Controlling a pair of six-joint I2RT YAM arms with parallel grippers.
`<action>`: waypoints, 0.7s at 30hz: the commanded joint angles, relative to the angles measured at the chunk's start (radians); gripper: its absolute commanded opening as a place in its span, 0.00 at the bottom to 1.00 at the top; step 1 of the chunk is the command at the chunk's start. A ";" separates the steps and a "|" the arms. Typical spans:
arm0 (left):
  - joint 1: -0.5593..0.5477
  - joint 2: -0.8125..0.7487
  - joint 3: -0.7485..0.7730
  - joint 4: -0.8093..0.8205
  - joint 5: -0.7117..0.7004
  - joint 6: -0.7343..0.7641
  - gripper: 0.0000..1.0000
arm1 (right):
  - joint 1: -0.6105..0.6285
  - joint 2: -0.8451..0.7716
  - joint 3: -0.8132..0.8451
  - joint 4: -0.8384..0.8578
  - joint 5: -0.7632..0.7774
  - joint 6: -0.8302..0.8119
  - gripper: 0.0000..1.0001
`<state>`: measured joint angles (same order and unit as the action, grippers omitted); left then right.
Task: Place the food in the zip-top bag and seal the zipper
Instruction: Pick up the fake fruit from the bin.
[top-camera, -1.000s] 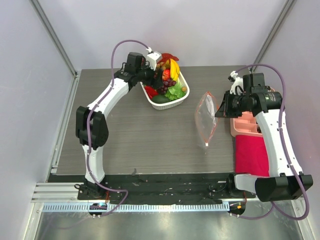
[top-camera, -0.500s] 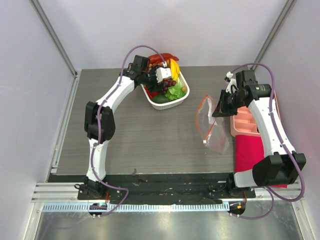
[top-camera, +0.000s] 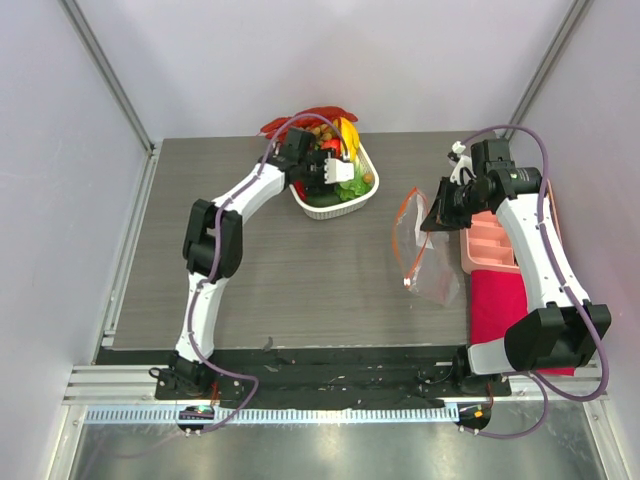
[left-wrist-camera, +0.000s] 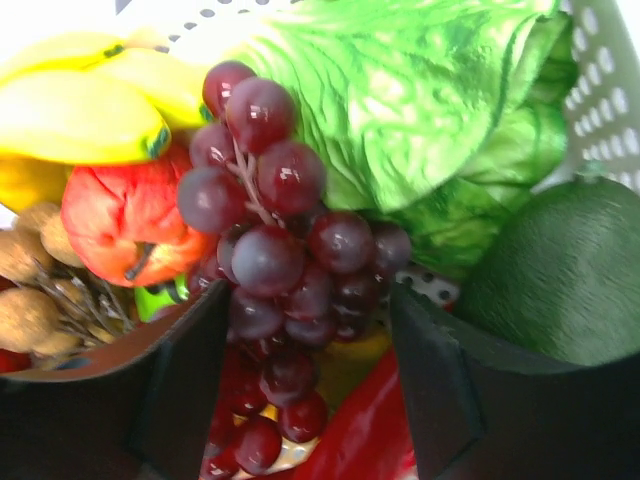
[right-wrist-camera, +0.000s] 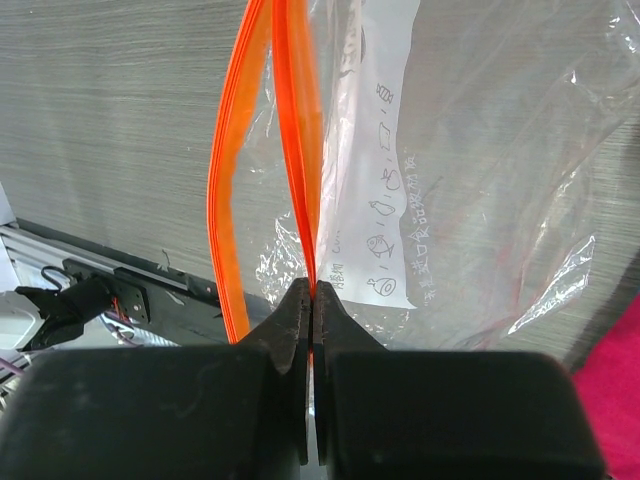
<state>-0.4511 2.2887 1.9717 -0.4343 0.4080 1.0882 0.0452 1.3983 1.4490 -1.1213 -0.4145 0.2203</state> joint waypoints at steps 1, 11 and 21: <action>-0.015 0.034 0.013 0.066 -0.046 0.081 0.61 | -0.002 -0.036 0.004 0.023 -0.020 0.008 0.01; -0.017 -0.036 -0.016 0.094 -0.037 0.084 0.08 | -0.002 -0.027 0.016 0.028 -0.030 0.007 0.01; -0.009 -0.218 -0.076 0.074 0.029 -0.022 0.00 | -0.004 -0.018 0.016 0.061 -0.130 0.013 0.01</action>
<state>-0.4644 2.1990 1.8904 -0.3828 0.3664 1.1397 0.0444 1.3983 1.4471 -1.1160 -0.4610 0.2203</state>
